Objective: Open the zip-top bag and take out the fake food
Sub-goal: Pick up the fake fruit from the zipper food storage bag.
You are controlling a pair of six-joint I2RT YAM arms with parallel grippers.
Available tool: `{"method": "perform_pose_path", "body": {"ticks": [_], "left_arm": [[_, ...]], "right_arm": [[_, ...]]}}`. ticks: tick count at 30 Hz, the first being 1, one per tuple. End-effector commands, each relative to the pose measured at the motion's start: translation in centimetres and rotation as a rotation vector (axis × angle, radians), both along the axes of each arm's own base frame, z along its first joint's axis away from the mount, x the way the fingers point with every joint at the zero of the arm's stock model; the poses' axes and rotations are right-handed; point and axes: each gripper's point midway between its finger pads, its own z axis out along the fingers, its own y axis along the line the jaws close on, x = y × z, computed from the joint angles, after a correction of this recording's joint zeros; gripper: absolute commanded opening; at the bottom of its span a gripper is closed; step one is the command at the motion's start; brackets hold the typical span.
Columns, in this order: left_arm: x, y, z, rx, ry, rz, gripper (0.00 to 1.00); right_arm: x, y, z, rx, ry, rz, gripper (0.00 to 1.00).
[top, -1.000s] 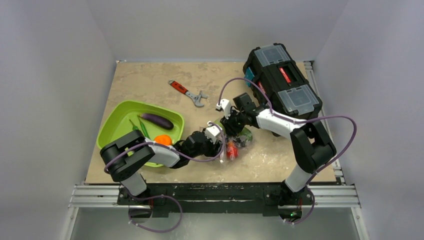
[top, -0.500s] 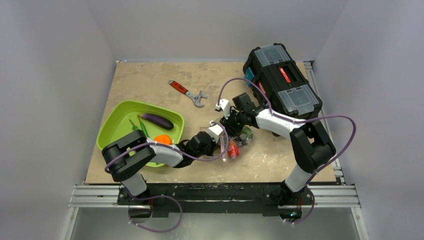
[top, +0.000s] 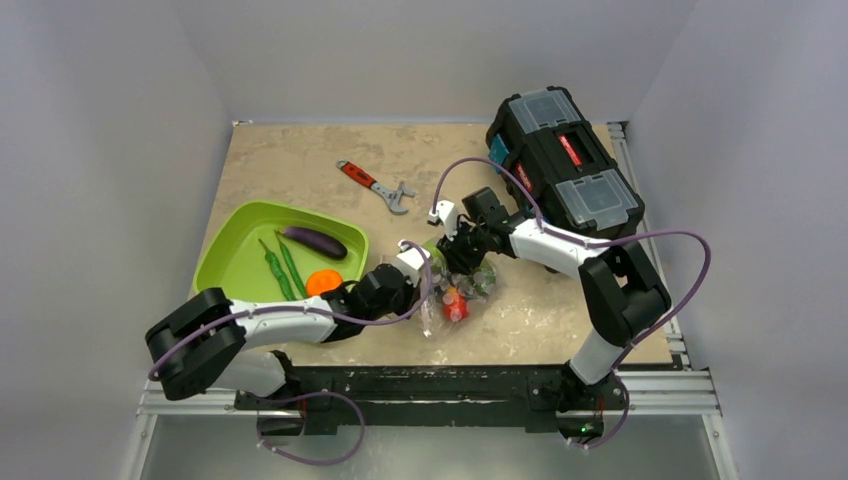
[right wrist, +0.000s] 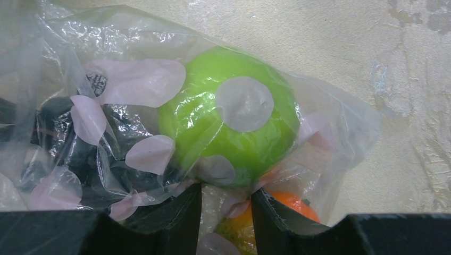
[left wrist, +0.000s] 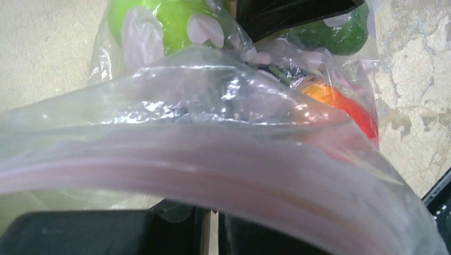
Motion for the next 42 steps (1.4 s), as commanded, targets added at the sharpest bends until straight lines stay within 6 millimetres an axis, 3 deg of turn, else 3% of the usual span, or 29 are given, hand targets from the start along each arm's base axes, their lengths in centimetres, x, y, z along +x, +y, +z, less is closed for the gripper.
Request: {"method": "perform_pose_path", "body": {"ticks": [1, 8, 21, 27, 31, 36, 39, 42], "left_arm": [[-0.8, 0.9, 0.7, 0.001, 0.039, 0.023, 0.00], [-1.5, 1.9, 1.7, 0.005, 0.069, 0.046, 0.00], [-3.0, 2.9, 6.6, 0.003, 0.085, 0.005, 0.00], [-2.7, 2.7, 6.6, -0.022, 0.103, 0.045, 0.00], [-2.8, 2.5, 5.7, -0.028, 0.134, 0.062, 0.00], [-3.4, 3.3, 6.7, -0.052, 0.128, 0.066, 0.00], [-3.5, 4.0, 6.6, -0.065, 0.109, 0.078, 0.00], [-3.7, 3.9, 6.3, -0.087, 0.112, 0.073, 0.00]], "right_arm": [[0.3, 0.2, 0.7, 0.005, -0.020, 0.009, 0.38], [0.3, -0.2, 0.3, -0.018, -0.019, 0.004, 0.40], [-0.3, 0.0, 0.5, -0.003, -0.005, 0.039, 0.41], [-2.7, 1.9, 2.7, 0.109, 0.015, 0.162, 0.50], [-3.0, 2.3, 4.8, 0.166, -0.037, 0.202, 0.55], [-2.6, 1.6, 6.8, 0.179, -0.118, 0.221, 0.55], [-4.0, 1.4, 8.2, 0.211, -0.122, 0.313, 0.56], [-6.1, 1.5, 8.6, 0.259, -0.098, 0.399, 0.64]]}}
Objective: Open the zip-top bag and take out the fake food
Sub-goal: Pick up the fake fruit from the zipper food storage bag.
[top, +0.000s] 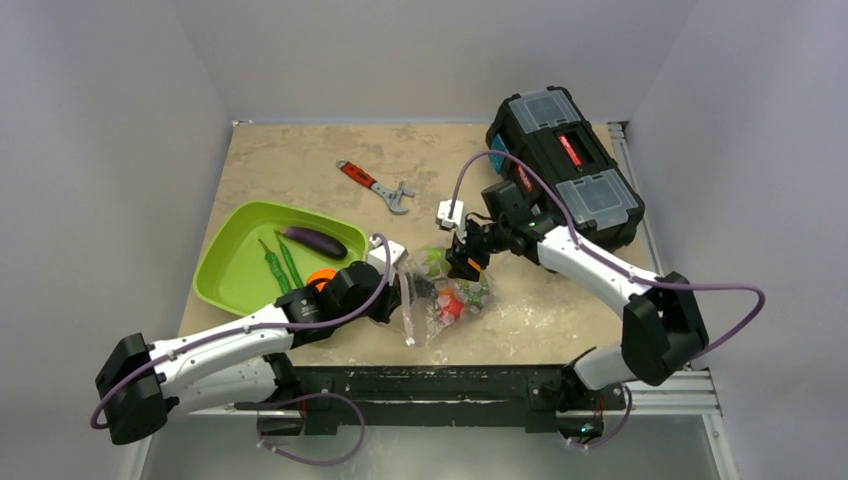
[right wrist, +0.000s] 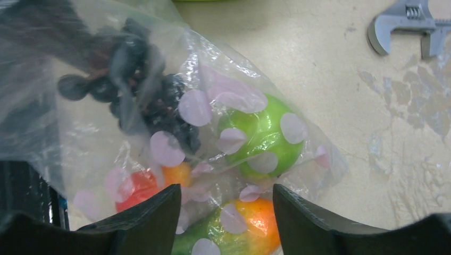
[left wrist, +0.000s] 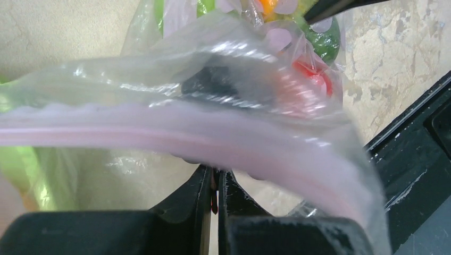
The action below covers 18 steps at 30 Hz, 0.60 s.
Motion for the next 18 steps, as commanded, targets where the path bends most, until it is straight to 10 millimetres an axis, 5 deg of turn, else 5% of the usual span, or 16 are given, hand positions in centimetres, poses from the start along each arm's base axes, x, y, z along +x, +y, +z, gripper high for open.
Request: {"method": "perform_pose_path", "body": {"ticks": [1, 8, 12, 15, 18], "left_arm": [[0.2, -0.5, 0.8, -0.073, -0.021, 0.016, 0.00], [0.2, -1.0, 1.9, -0.101, -0.027, -0.001, 0.00], [-0.1, -1.2, 2.8, -0.119, -0.026, -0.014, 0.00], [-0.4, -1.2, 3.1, -0.121, -0.013, -0.018, 0.00], [-0.6, -1.0, 3.4, -0.119, -0.001, -0.012, 0.00]], "right_arm": [[-3.3, 0.5, 1.2, 0.080, 0.025, 0.175, 0.67], [-3.8, 1.6, -1.3, 0.033, 0.070, 0.197, 0.69], [-2.9, 2.2, -2.3, -0.004, 0.050, 0.152, 0.60], [-2.5, 2.3, -2.5, -0.014, 0.040, 0.137, 0.43], [-2.2, 2.0, -2.7, -0.038, 0.020, 0.131, 0.11]]}}
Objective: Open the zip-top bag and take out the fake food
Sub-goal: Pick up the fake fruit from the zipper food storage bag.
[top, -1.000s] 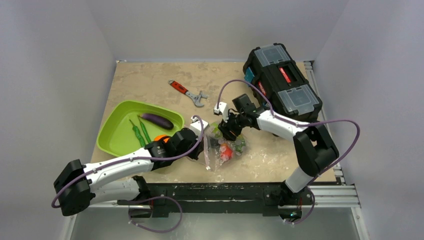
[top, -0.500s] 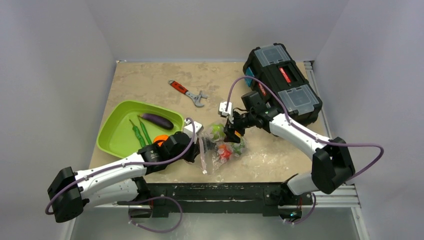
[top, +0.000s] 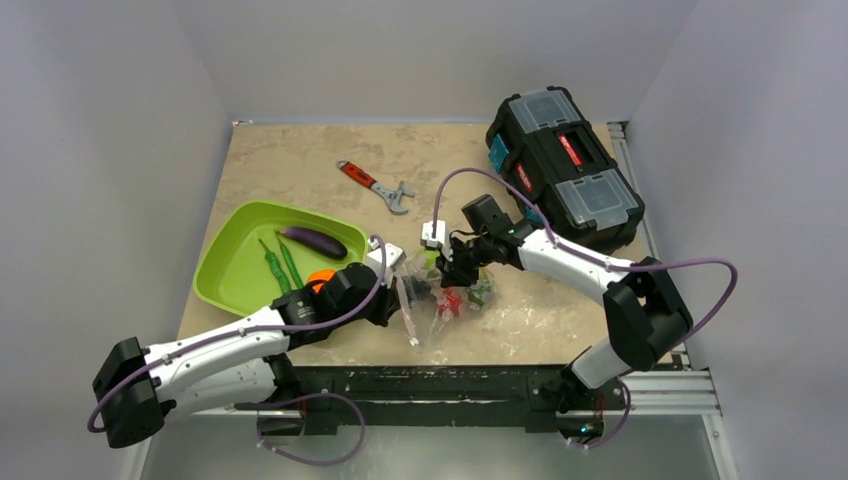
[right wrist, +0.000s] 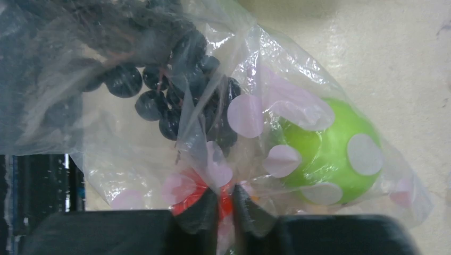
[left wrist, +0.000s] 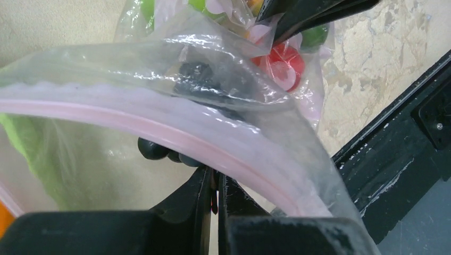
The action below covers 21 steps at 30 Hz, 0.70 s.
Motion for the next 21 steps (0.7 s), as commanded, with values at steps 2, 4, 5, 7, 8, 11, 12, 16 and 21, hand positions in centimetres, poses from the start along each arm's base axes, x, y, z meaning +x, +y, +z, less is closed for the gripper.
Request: {"method": "perform_pose_path", "body": {"ticks": [2, 4, 5, 7, 8, 11, 12, 16, 21], "left_arm": [[0.2, -0.8, 3.8, -0.090, -0.012, 0.018, 0.00], [0.0, -0.3, 4.1, -0.091, -0.004, 0.035, 0.00], [-0.1, 0.1, 4.3, -0.094, -0.002, 0.045, 0.00], [-0.4, 0.7, 4.8, -0.111, -0.003, 0.065, 0.00], [-0.6, 0.9, 5.1, -0.123, -0.002, 0.074, 0.00], [-1.0, 1.7, 5.7, -0.147, 0.004, 0.092, 0.00], [-1.2, 1.9, 5.9, -0.155, 0.002, 0.094, 0.00], [-1.5, 3.0, 5.9, -0.144, -0.001, 0.110, 0.00], [-2.0, 5.1, 5.7, -0.089, -0.007, 0.142, 0.00]], "right_arm": [[1.8, -0.1, 0.5, -0.018, -0.089, -0.047, 0.00], [2.7, -0.5, 0.7, -0.032, -0.132, -0.088, 0.00], [3.2, -0.8, 0.7, -0.042, -0.157, -0.111, 0.00], [4.0, -1.4, 0.6, -0.071, -0.204, -0.150, 0.00], [4.3, -1.6, 0.6, -0.083, -0.222, -0.162, 0.00], [4.6, -1.7, 0.6, -0.100, -0.249, -0.172, 0.00], [4.5, -1.7, 0.5, -0.102, -0.250, -0.170, 0.00], [4.2, -1.6, 0.5, -0.101, -0.244, -0.153, 0.00], [4.1, -1.6, 0.5, -0.105, -0.240, -0.148, 0.00]]}}
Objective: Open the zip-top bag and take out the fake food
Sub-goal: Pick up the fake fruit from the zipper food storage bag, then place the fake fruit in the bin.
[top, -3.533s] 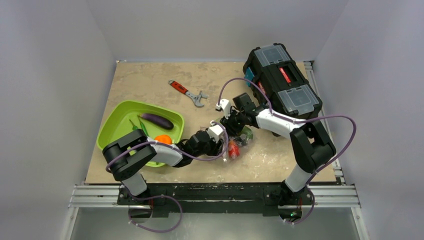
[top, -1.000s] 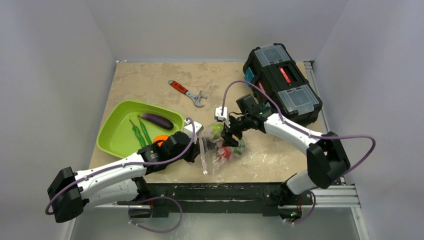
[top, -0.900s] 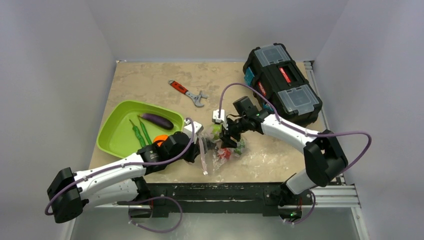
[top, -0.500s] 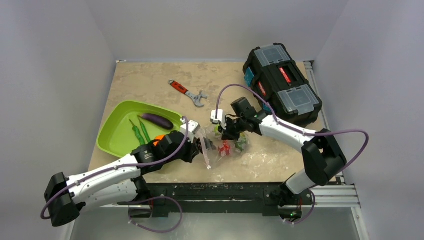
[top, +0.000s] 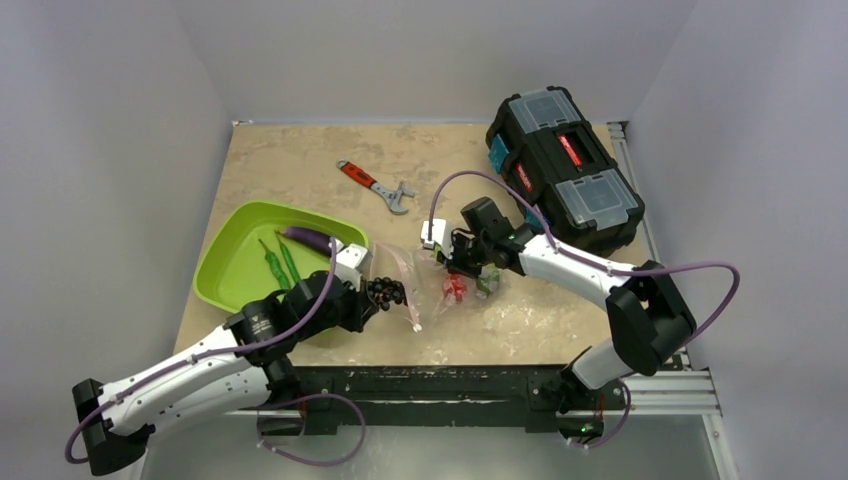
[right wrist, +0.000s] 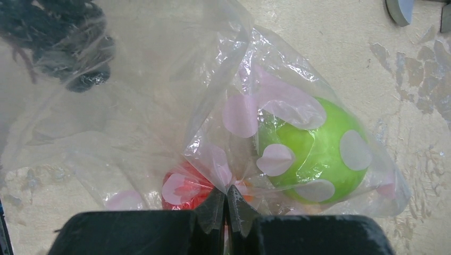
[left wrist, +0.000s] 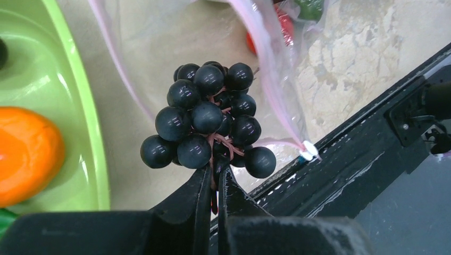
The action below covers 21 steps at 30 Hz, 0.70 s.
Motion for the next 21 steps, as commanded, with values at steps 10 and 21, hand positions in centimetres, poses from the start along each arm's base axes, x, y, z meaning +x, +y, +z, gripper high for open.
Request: {"method": "perform_pose_path", "body": {"ticks": [10, 21], "left_arm": [[-0.9, 6.6, 5.4, 0.014, -0.099, 0.140, 0.00], [-0.7, 12.4, 7.1, 0.071, -0.190, 0.314, 0.00]], "right_arm": [[0.6, 0.2, 1.0, 0.007, -0.047, -0.003, 0.00], [0.6, 0.2, 0.6, -0.006, -0.035, 0.002, 0.00]]}}
